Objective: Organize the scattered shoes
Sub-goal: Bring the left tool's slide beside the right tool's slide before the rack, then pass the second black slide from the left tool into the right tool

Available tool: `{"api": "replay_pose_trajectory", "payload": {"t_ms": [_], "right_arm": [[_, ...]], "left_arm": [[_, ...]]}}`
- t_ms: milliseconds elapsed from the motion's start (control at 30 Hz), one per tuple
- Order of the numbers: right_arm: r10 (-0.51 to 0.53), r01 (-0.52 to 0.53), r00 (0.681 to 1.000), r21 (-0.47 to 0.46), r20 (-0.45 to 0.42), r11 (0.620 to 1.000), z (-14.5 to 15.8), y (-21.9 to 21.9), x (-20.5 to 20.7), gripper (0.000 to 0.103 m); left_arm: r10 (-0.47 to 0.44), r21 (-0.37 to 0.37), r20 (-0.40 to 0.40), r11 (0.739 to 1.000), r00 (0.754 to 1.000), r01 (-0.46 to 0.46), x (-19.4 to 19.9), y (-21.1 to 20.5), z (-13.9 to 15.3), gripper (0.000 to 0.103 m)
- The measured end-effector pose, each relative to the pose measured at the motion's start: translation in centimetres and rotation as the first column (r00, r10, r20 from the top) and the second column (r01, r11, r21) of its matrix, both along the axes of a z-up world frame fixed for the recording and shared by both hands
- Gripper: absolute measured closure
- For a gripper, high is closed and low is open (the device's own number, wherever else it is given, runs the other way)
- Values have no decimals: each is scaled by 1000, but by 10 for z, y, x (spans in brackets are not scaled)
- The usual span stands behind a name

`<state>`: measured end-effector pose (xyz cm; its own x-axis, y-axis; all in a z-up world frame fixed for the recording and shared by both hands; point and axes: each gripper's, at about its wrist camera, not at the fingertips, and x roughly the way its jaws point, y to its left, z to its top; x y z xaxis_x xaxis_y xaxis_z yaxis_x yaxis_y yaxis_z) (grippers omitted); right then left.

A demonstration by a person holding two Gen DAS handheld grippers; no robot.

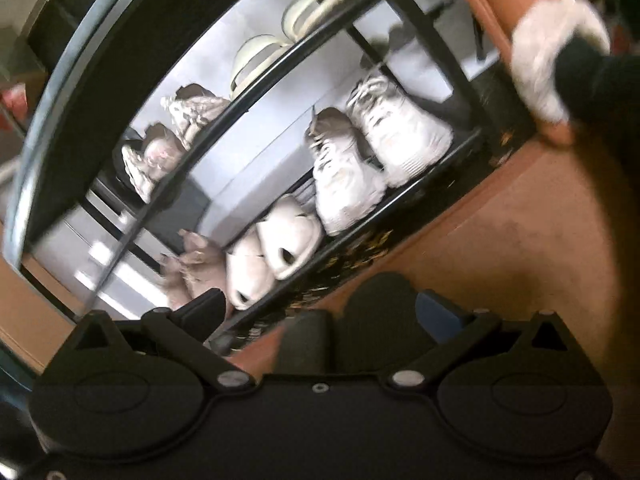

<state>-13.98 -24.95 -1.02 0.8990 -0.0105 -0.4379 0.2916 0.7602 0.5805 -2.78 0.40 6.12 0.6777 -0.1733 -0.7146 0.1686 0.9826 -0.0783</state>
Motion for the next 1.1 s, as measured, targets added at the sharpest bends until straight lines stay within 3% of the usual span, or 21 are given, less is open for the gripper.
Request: {"api": "replay_pose_trajectory", "payload": {"t_ms": [100,200,300,367,500,567,667,733,867,1100], "right_arm": [[73,-76,997,-118,-33,990,-3,18,-3,0],[239,-261,963,-221,-120,940,-5,45,-6,0],[413,-446,892,-213,-183,870,-6,65,-12,0],[473,-516,852,-205,-226,832,-9,75,-14,0],[480,-562,815,-239,-323,792,-25,89,-9,0],[466,-560,814,-255,-347,788,-32,93,-5,0],[470,-570,805,-249,-363,783,-37,95,1,0],[486,-582,795,-233,-362,779,-37,92,3,0],[556,-616,760,-97,-336,782,-33,88,1,0],[571,-629,736,-53,-364,776,-47,103,21,0]], "left_arm": [[54,84,131,994,990,-65,-13,15,12,1],[85,68,108,993,991,-92,-17,26,13,1],[104,13,55,994,993,-104,-12,35,7,1],[147,-19,31,989,989,-146,-6,42,2,1],[203,-78,-18,976,979,-203,0,55,-5,1],[235,-132,-50,962,971,-240,2,67,-9,1],[251,-156,-63,953,966,-258,3,71,-13,1],[256,-169,-71,949,964,-264,4,72,-15,1],[229,-173,-72,956,971,-239,8,69,-17,1],[207,-180,-75,959,975,-218,13,65,-22,1]]}}
